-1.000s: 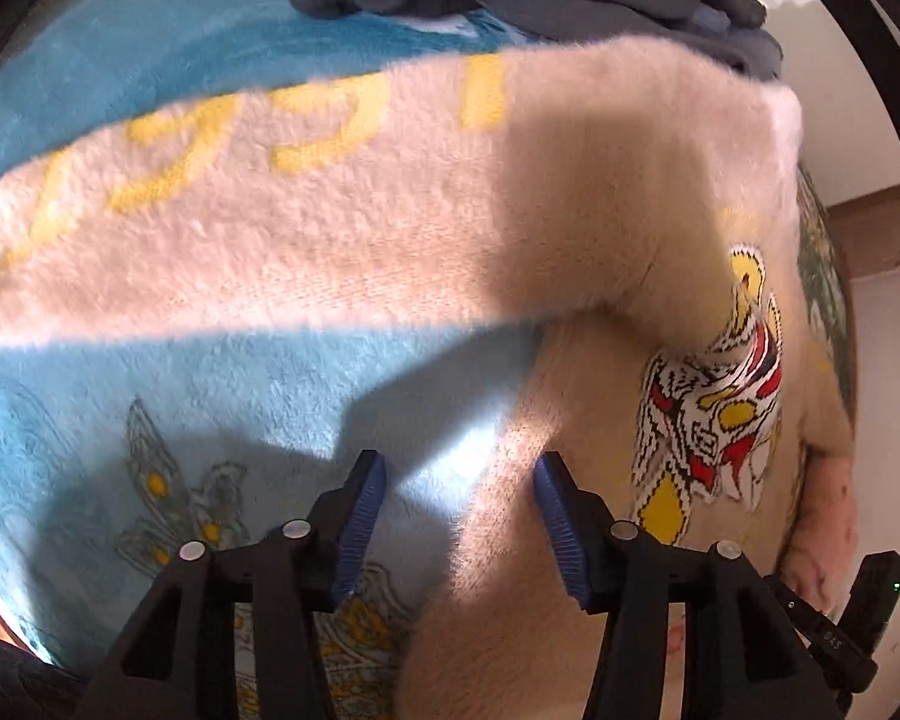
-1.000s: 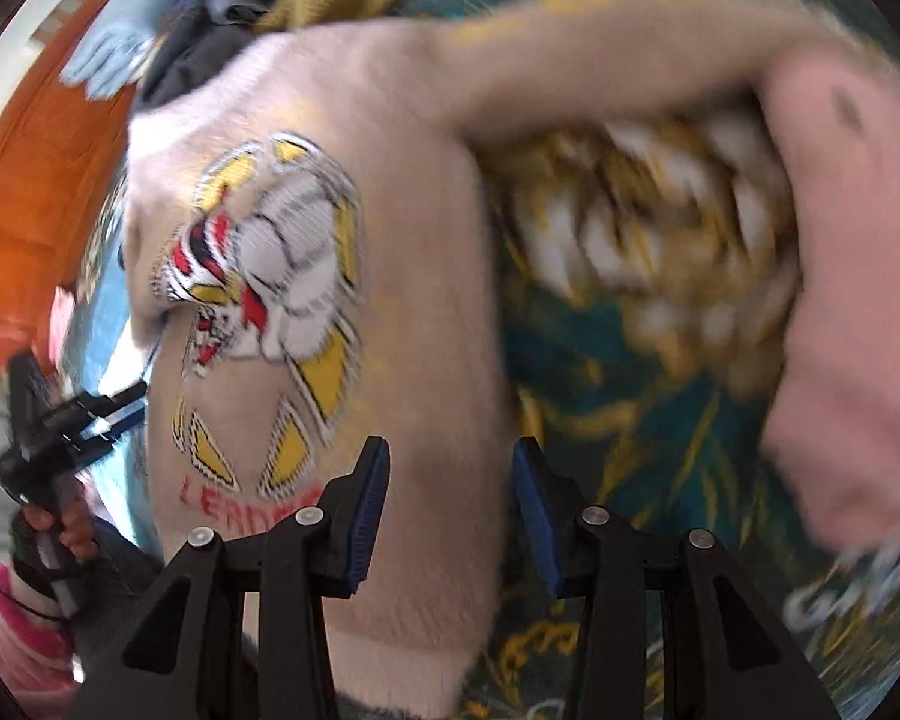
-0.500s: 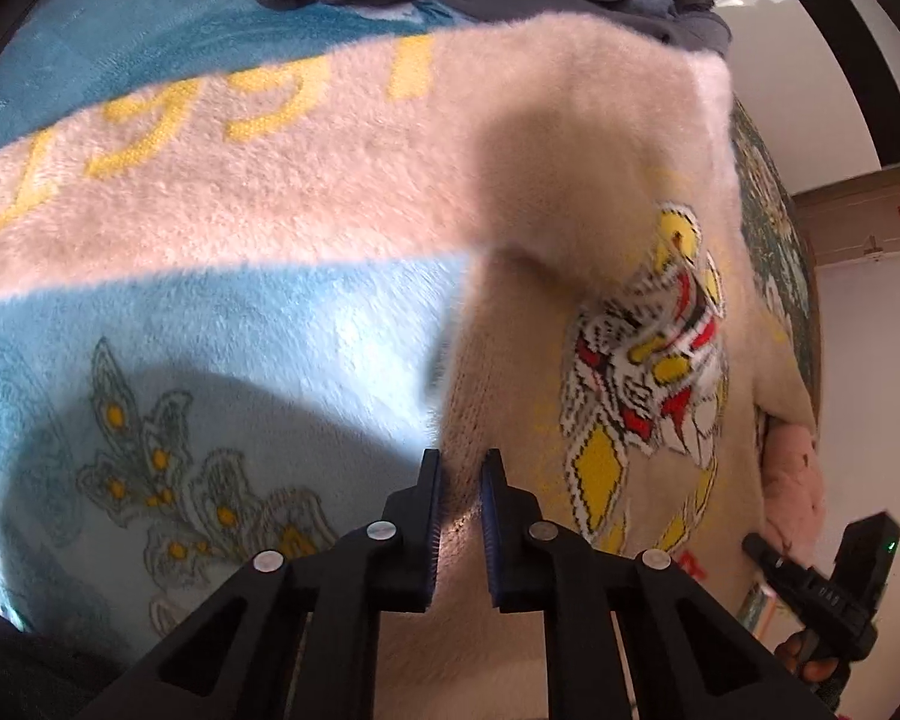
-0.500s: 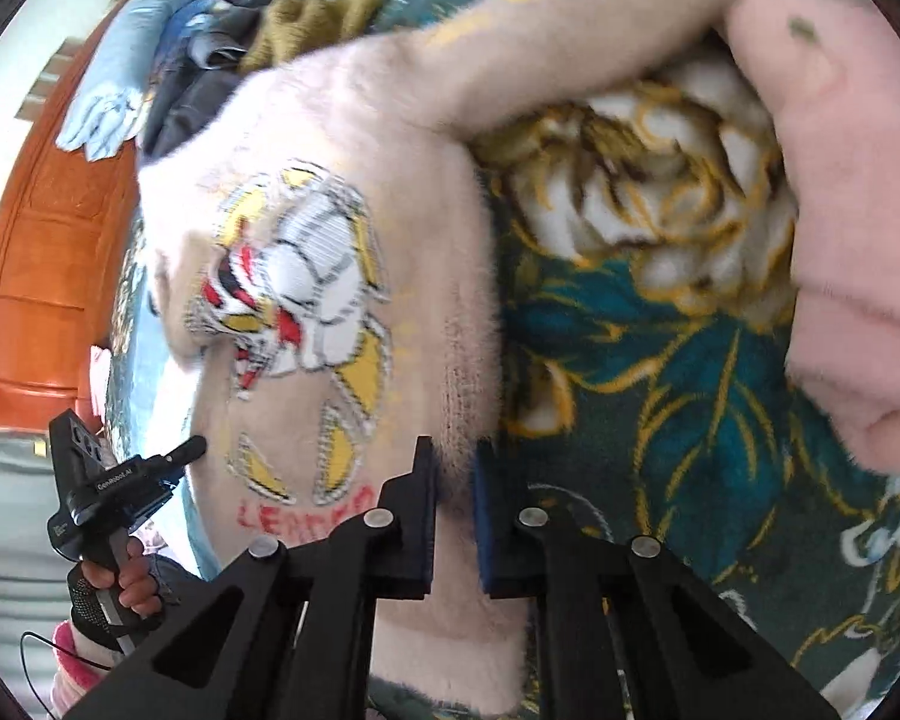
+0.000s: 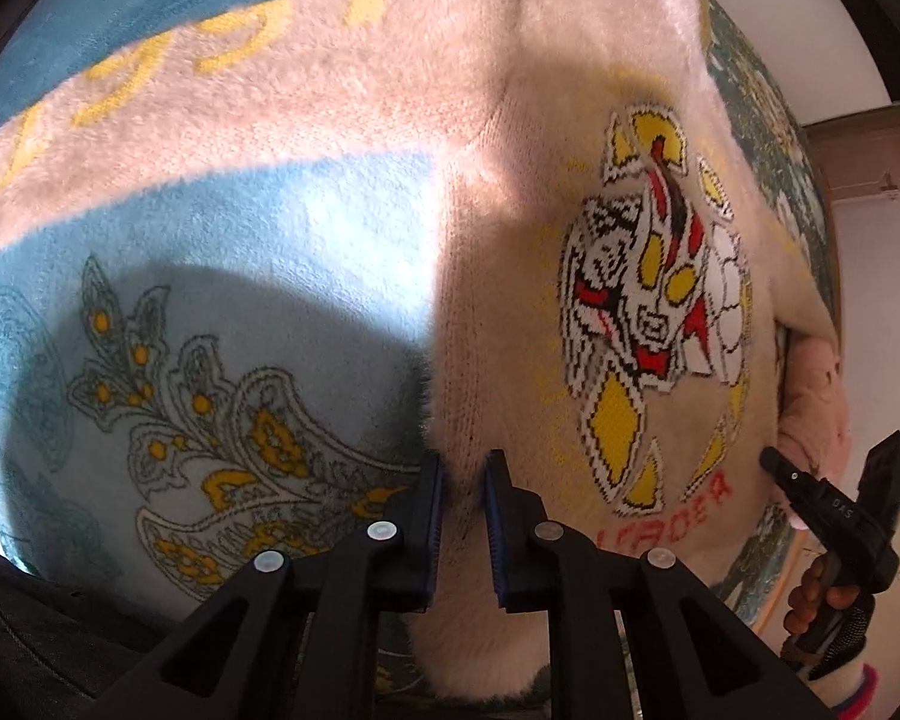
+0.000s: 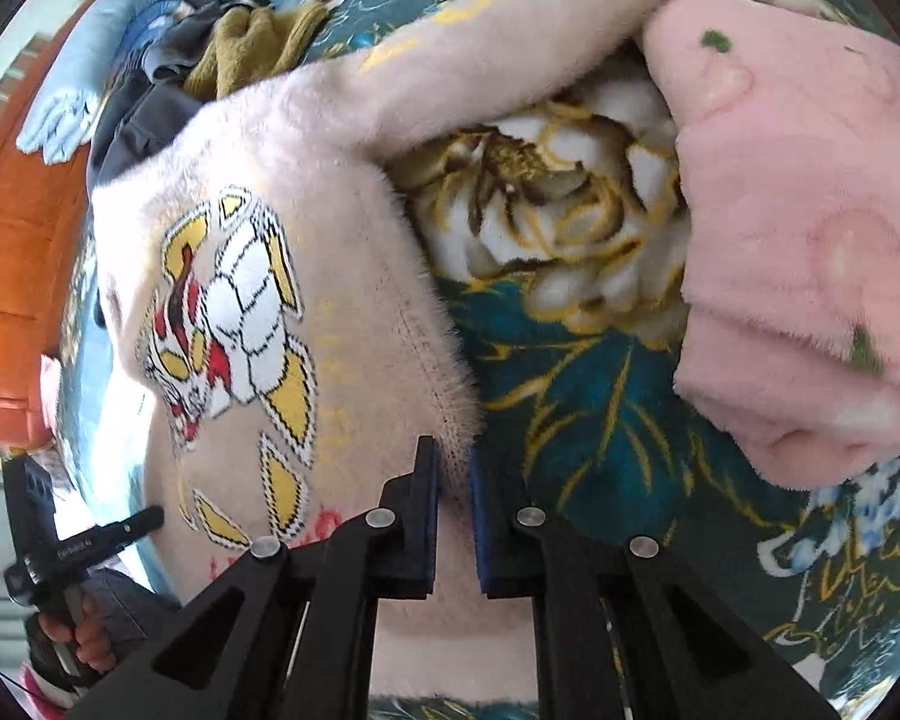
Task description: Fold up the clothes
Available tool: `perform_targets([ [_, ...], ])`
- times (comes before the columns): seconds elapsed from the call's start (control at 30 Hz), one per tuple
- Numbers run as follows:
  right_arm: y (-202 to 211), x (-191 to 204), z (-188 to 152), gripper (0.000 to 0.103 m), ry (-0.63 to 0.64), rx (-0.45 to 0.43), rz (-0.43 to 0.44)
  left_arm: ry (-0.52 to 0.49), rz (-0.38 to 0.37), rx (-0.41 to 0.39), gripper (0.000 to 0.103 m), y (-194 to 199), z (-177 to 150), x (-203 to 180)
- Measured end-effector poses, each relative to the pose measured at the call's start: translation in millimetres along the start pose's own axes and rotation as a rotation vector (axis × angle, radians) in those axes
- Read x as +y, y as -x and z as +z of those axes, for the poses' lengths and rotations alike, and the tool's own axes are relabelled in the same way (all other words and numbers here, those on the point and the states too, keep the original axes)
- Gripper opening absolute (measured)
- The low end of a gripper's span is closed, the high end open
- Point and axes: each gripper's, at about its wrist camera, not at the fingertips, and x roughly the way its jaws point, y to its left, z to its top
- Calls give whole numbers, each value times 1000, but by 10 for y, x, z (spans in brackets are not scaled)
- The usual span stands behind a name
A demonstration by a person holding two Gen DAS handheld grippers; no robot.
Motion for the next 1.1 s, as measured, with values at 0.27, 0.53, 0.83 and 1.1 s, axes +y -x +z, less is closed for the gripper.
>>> perform_targets([
  [0.27, 686, 113, 400, 35, 81, -230, 61, 37, -90, -259, 57, 480, 164, 23],
  [0.53, 986, -777, 1192, 37, -296, -407, 142, 144, -1, -470, 61, 598, 34, 431],
  [0.83, 707, -1413, 1536, 37, -577, -323, 110, 234, 65, -460, 64, 635, 10, 748],
  [1.1, 600, -1521, 1596, 25, -658, -374, 125, 227, 66, -460, 64, 610, 16, 755],
])
